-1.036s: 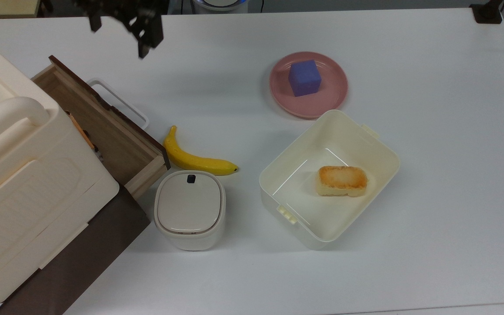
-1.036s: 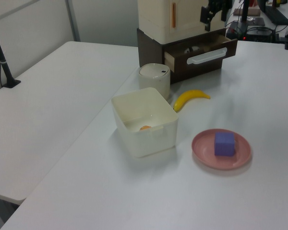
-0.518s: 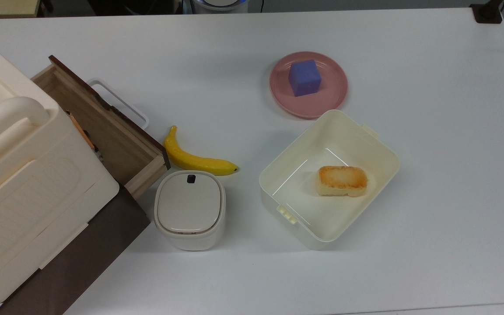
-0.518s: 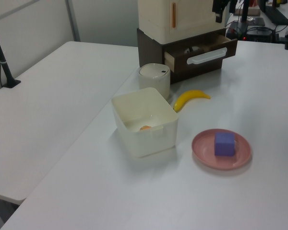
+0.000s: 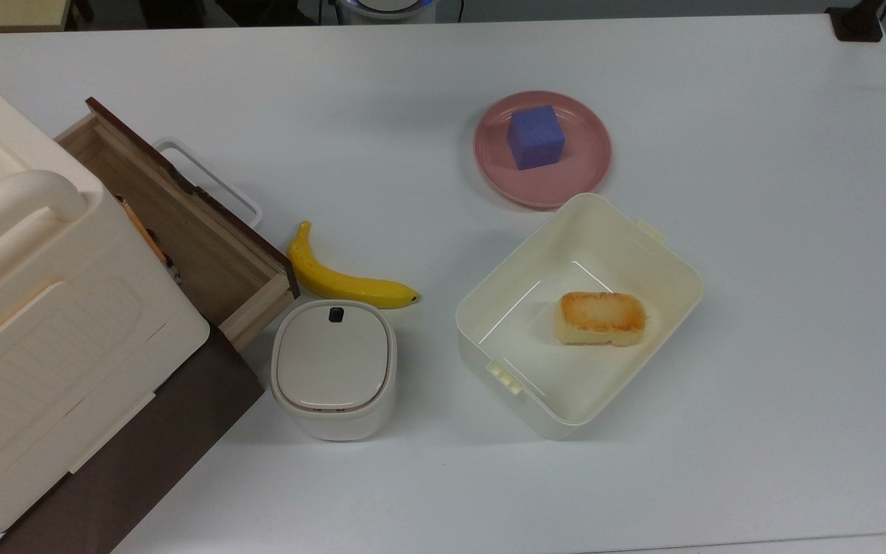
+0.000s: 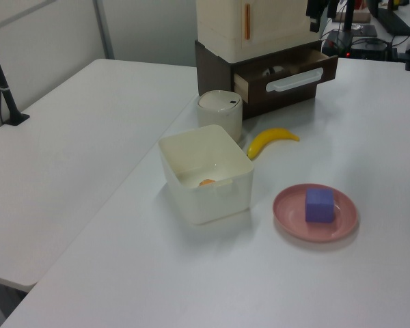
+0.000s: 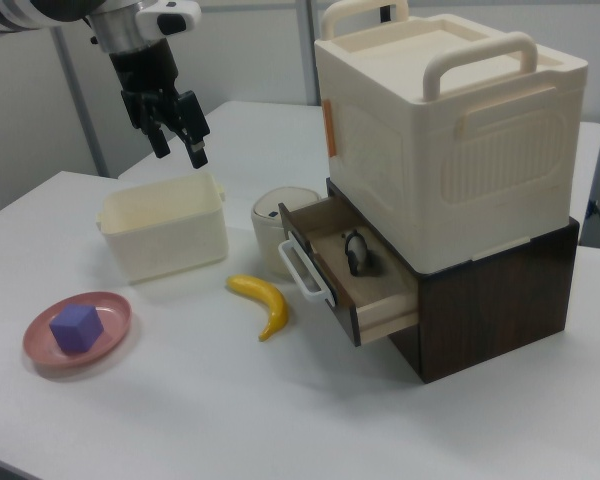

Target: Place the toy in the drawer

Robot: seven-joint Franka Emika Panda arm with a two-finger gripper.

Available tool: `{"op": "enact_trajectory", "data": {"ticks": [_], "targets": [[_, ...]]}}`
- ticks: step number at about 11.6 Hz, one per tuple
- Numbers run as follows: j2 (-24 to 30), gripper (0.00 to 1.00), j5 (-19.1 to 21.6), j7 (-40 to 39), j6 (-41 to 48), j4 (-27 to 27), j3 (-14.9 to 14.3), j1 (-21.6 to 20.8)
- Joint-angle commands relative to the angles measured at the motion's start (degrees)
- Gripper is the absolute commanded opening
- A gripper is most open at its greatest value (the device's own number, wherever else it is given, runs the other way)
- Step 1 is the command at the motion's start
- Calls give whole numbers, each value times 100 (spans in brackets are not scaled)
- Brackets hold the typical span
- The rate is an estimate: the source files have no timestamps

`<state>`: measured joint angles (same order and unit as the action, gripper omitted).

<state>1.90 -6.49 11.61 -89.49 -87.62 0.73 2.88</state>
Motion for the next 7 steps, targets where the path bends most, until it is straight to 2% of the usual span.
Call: {"op": "enact_trajectory", "data": {"ticks": [1, 4, 7], "targets": [[179, 100, 121, -132, 11, -194, -143, -112], [179, 100, 112, -211, -436, -457, -143, -103], [179, 100, 121, -203, -394, -457, -143, -103]]}}
